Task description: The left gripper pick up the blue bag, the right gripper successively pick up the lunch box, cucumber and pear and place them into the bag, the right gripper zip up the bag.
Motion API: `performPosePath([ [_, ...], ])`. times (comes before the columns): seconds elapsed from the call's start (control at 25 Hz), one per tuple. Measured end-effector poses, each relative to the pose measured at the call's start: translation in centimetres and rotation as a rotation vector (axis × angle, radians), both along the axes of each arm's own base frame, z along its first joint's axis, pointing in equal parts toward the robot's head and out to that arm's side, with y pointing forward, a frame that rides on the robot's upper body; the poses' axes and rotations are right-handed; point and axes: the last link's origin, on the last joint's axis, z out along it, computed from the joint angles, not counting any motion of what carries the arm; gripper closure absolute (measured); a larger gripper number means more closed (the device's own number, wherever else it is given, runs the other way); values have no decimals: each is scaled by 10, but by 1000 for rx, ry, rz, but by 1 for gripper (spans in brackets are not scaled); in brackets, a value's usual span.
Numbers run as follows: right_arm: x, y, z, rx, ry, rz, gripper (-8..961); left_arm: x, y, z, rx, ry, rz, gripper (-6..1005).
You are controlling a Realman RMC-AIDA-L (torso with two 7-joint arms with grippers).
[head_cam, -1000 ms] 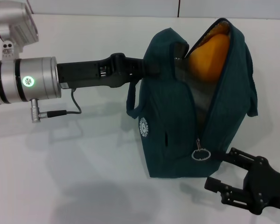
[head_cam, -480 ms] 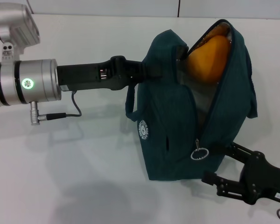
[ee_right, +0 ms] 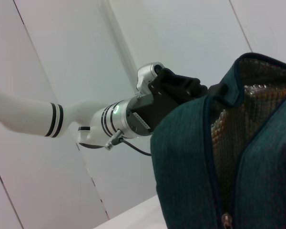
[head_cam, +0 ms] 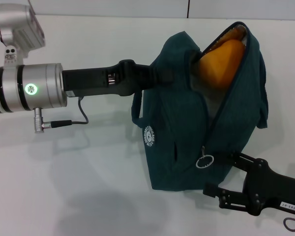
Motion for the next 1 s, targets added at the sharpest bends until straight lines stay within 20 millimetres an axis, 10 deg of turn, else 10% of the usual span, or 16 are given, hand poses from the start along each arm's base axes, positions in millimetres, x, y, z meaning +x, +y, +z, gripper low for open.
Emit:
performPosePath([
  [1.0, -9, 5, -6, -23, -21, 60, 95, 1, 1, -1, 3, 0, 1, 960],
])
